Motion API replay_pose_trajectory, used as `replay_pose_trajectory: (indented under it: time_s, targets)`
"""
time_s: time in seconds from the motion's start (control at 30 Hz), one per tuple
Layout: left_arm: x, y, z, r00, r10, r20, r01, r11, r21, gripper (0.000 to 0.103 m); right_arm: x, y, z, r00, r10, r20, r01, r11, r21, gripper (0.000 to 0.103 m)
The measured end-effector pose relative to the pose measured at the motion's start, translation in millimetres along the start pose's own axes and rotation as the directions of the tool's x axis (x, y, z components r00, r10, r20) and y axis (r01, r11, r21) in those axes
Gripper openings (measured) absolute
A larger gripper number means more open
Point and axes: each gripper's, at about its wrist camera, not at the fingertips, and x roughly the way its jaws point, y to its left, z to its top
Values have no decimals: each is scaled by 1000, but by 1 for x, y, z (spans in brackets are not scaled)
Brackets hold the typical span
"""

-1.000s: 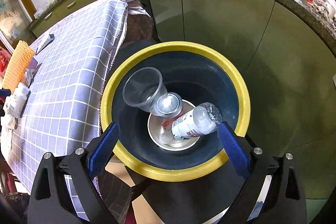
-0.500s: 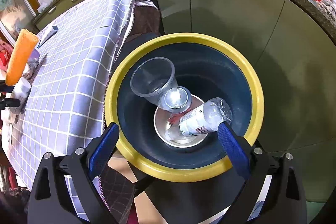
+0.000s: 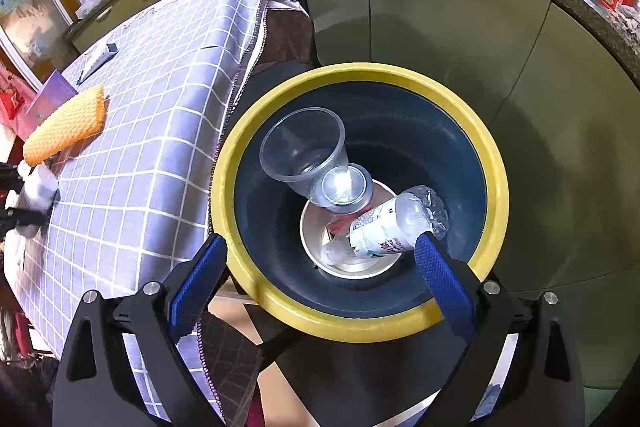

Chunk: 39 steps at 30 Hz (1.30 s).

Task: Collect trash
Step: 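Grasp the white supplement bottle with the left gripper, then carry the supplement bottle over the bin and open the left gripper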

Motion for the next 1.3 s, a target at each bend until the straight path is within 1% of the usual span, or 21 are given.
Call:
replay_pose_trajectory:
  time_s: [0.17,0.27,0.37,0.5,0.6,0.7,0.87,0.93,1.0,1.03,1.1,1.17,1.23,1.3]
  targets:
    - [-16,-19,-7,999,-16,37,14,999,47,45,-1,2,1,1000,1,0,-1,1000,-8,94]
    - [-27,-31,-3,998,-30,63,25,997,78,45,-7,-1,1,1000,-7,10,8,1000,-4,94]
    - [-33,-51,8,996,-41,79,31,992,125,45,-19,-6,-1,999,-25,27,25,1000,2,94]
    - [-44,-75,30,993,-60,103,40,981,189,45,-46,-20,-8,996,-72,61,71,997,16,94]
    - [-49,-102,60,988,-77,134,41,967,253,45,-65,-35,-17,991,-102,81,100,994,38,94]
    - [-46,-138,100,981,-118,152,64,946,318,45,-78,-50,-29,988,-125,87,119,991,66,94]
    - [-18,-196,152,975,-175,135,106,906,409,45,-87,-74,-50,986,-146,75,137,983,119,94]
    - [2,-215,173,977,-179,117,115,900,421,45,-87,-84,-59,987,-150,64,139,980,143,94]
    - [18,-224,186,979,-174,102,116,900,421,46,-86,-90,-66,987,-150,54,139,977,161,94]
    - [26,-229,192,981,-165,104,107,902,419,48,-85,-94,-69,988,-149,49,139,976,171,94]
    - [31,-232,196,982,-147,119,85,903,421,64,-83,-101,-72,988,-152,41,142,973,181,94]
    - [28,-230,193,980,-130,153,55,907,417,72,-83,-106,-75,988,-152,39,142,972,188,94]
    - [21,-225,190,977,-126,174,44,909,414,77,-83,-109,-74,988,-151,41,141,972,190,94]
    - [11,-215,183,972,-127,197,40,919,392,81,-82,-107,-73,988,-145,47,134,974,185,94]
